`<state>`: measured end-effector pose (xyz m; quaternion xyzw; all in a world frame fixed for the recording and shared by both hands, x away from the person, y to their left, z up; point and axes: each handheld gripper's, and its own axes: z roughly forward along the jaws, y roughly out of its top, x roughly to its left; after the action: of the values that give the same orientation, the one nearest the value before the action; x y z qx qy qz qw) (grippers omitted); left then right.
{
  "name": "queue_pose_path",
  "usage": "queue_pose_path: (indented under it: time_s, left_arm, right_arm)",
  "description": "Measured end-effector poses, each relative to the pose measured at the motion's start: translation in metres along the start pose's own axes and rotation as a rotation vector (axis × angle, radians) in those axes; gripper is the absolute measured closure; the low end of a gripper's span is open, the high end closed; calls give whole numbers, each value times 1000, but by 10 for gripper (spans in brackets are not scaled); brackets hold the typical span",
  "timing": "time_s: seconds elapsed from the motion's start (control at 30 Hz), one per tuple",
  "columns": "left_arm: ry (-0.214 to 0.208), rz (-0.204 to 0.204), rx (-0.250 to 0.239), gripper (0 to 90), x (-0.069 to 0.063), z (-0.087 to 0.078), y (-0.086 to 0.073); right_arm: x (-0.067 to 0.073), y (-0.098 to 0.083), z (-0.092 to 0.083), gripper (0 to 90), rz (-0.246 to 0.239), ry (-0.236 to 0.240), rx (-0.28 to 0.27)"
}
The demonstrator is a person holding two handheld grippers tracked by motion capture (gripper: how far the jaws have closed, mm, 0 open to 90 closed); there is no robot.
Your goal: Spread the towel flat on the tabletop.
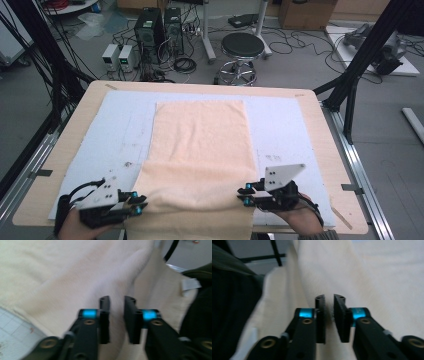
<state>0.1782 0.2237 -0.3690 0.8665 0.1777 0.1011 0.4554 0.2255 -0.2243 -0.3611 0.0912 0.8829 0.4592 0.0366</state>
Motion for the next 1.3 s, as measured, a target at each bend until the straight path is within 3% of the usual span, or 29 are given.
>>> queue_pose_path:
  time_s: [0.07,0.13,0.37,0.47,0.57,0.67,0.7,0.73,0.8,0.83,0.9,0.93,1.0,1.07,1.13,1.2,1.23,1.3]
  left_arm:
    - [7,5,-5,596,-1,-3,1]
    - [22,-9,-1,585,7,3,-2]
    - [90,-57,95,549,44,49,-24]
    - [143,-92,109,514,62,62,-24]
    - [193,-121,111,495,77,74,-18]
    - [187,-138,149,509,88,89,-15]
    - [156,-155,169,577,91,93,-15]
    - [149,-155,176,658,91,96,-15]
    - [169,-144,176,783,91,97,-13]
    - [173,-144,178,819,93,97,-12]
    - [209,-150,166,838,97,97,-9]
    - [237,-151,152,841,100,97,-7]
    - [297,-170,121,844,108,96,-1]
    - [377,-182,91,843,119,96,6]
    - [428,-216,39,837,133,99,11]
    - [503,-249,45,776,145,104,14]
    - [517,-266,44,715,149,104,14]
    - [487,-299,16,632,153,97,12]
  right_arm:
    - [4,2,-3,704,-9,-9,2]
    - [0,0,1,677,1,-21,36]
    - [-24,-30,41,590,44,-29,155]
    - [-36,-38,49,564,68,-90,172]
    - [-51,-37,49,556,103,-158,145]
    - [-69,-34,53,530,97,-223,167]
    - [-76,-35,56,526,112,-236,190]
    - [-83,-36,60,531,124,-235,207]
    - [-91,-40,68,681,164,-197,218]
    - [-95,-40,68,814,184,-171,200]
    - [-102,-35,69,866,188,-130,221]
    - [-104,-31,71,870,179,-134,234]
    - [-108,-21,72,872,143,-190,240]
    - [-116,-12,71,872,138,-250,207]
    - [-128,-2,67,866,144,-342,161]
    - [-138,3,64,816,164,-402,138]
    - [-142,4,63,771,172,-438,139]
    - [-144,3,58,738,181,-418,124]
